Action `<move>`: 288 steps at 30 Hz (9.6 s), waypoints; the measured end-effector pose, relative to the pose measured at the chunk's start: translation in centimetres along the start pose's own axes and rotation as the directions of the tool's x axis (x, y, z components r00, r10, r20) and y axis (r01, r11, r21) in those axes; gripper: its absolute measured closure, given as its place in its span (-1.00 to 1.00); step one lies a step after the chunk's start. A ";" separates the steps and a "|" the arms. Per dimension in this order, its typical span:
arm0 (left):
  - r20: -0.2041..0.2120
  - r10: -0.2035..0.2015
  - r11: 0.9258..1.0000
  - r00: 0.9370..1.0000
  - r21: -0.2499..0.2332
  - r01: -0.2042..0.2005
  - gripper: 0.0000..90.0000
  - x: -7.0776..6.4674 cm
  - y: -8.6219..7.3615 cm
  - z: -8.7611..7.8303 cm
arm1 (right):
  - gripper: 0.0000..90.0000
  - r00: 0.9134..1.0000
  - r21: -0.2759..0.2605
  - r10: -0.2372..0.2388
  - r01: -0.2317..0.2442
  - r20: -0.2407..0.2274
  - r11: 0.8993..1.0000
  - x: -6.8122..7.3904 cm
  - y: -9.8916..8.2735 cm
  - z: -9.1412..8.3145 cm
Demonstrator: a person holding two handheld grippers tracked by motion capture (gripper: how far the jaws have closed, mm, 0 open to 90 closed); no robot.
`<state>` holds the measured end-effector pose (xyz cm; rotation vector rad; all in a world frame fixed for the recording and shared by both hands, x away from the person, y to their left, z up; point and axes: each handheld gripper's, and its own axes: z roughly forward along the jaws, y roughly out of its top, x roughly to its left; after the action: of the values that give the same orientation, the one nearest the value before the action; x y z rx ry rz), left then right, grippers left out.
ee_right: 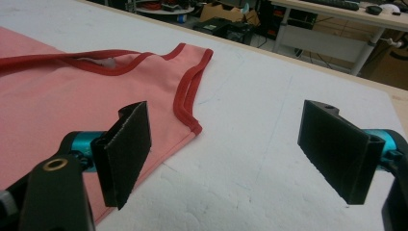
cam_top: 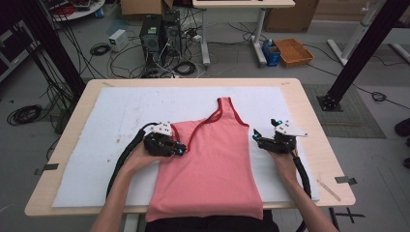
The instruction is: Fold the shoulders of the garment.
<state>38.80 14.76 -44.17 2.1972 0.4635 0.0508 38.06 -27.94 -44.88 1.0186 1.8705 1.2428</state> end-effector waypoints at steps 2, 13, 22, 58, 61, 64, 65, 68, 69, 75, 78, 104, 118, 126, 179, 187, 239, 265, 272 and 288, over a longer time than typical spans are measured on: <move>0.002 -0.009 1.000 1.000 0.009 0.009 0.79 -0.1 -0.3 0.3 | -0.58 1.000 0.001 -0.001 0.001 0.004 1.000 0.0 0.0 0.0; 0.022 -0.004 1.000 1.000 0.001 0.004 0.62 -0.4 -0.3 0.2 | -0.58 1.000 0.002 0.001 -0.001 0.002 1.000 0.0 0.0 0.0; -0.086 -0.035 0.990 0.996 -0.143 0.023 -0.14 0.3 -0.3 -1.8 | -0.58 0.999 0.003 0.020 -0.020 0.029 1.000 -0.1 0.0 0.0; -0.393 -0.228 0.929 0.891 -0.363 0.078 -0.42 3.9 -4.6 -5.5 | -0.58 0.994 0.056 0.110 -0.109 -0.020 0.992 -1.2 0.4 0.2; -0.375 -0.263 0.913 0.889 -0.395 0.103 -0.42 4.2 -4.8 -5.8 | -0.58 0.984 0.093 0.163 -0.155 -0.079 0.984 -1.9 1.6 0.8; -0.381 -0.257 0.917 0.888 -0.386 0.099 -0.42 4.1 -4.8 -5.7 | -0.51 0.969 0.149 0.191 -0.168 -0.158 0.974 -2.4 3.1 2.4; -0.386 -0.248 0.921 0.888 -0.380 0.092 -0.42 4.1 -4.7 -5.6 | -0.48 0.965 0.183 0.185 -0.152 -0.184 0.971 -2.5 3.6 3.2; -0.398 -0.230 0.930 0.888 -0.358 0.080 -0.40 3.9 -4.6 -5.4 | -0.44 0.973 0.241 0.113 -0.063 -0.200 0.968 -2.1 5.2 5.3; -0.400 -0.228 0.931 0.888 -0.358 0.078 -0.40 3.9 -4.5 -5.4 | -0.44 0.971 0.254 0.111 -0.055 -0.212 0.966 -2.1 5.7 6.2; -0.397 -0.237 0.927 0.887 -0.366 0.084 -0.40 4.0 -4.6 -5.5 | -0.45 0.957 0.297 0.160 -0.083 -0.243 0.951 -2.6 8.0 10.7; -0.400 -0.235 0.929 0.886 -0.361 0.083 -0.39 4.0 -4.6 -5.4 | -0.42 0.959 0.335 0.170 -0.086 -0.228 0.938 -3.1 8.3 13.1; -0.419 -0.230 0.935 0.878 -0.346 0.079 -0.38 3.9 -4.4 -5.2 | -0.11 0.986 0.423 0.061 0.011 -0.156 0.906 -0.7 7.8 22.1; -0.424 -0.221 0.939 0.878 -0.337 0.074 -0.38 3.8 -4.4 -5.1 | 0.72 0.986 0.406 0.076 -0.009 -0.149 0.914 0.4 7.8 21.6; -0.423 -0.218 0.940 0.879 -0.334 0.072 -0.37 3.8 -4.4 -5.1 | 0.86 0.980 0.401 0.090 -0.012 -0.176 0.916 0.2 7.8 21.6; -0.402 -0.201 0.947 0.894 -0.313 0.072 -0.22 3.5 -4.2 -5.1 | 0.91 0.806 0.289 -0.019 0.233 -0.591 0.929 5.0 2.7 1.6; -0.256 -0.116 0.941 0.960 -0.339 0.024 -0.11 1.5 -2.4 -4.9 | 0.51 0.799 0.294 -0.005 0.227 -0.601 0.928 5.0 2.7 1.4; 0.146 0.051 0.997 0.988 0.046 -0.058 0.85 -1.3 -2.0 -1.3 | 0.89 0.716 0.303 -0.053 0.361 -0.696 0.882 5.5 1.1 -0.4; -0.247 -0.016 0.991 0.969 -0.134 -0.017 -0.47 1.7 -2.5 -5.2 | -0.60 0.938 0.208 -0.016 0.093 -0.345 0.974 1.0 0.6 -0.2; -0.337 -0.135 0.971 0.932 -0.234 0.056 -0.47 2.7 -3.9 -5.9 | -0.60 0.961 0.218 0.024 0.038 -0.275 0.975 -0.6 0.1 -0.1; -0.399 -0.230 0.960 0.888 -0.245 0.138 -0.47 4.0 -5.6 -6.7 | -0.60 0.968 0.223 0.005 0.053 -0.252 0.973 -0.5 0.0 0.0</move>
<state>39.42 24.35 -44.81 1.9189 0.8703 0.4635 38.36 -28.38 -44.79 0.9886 2.2571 1.2078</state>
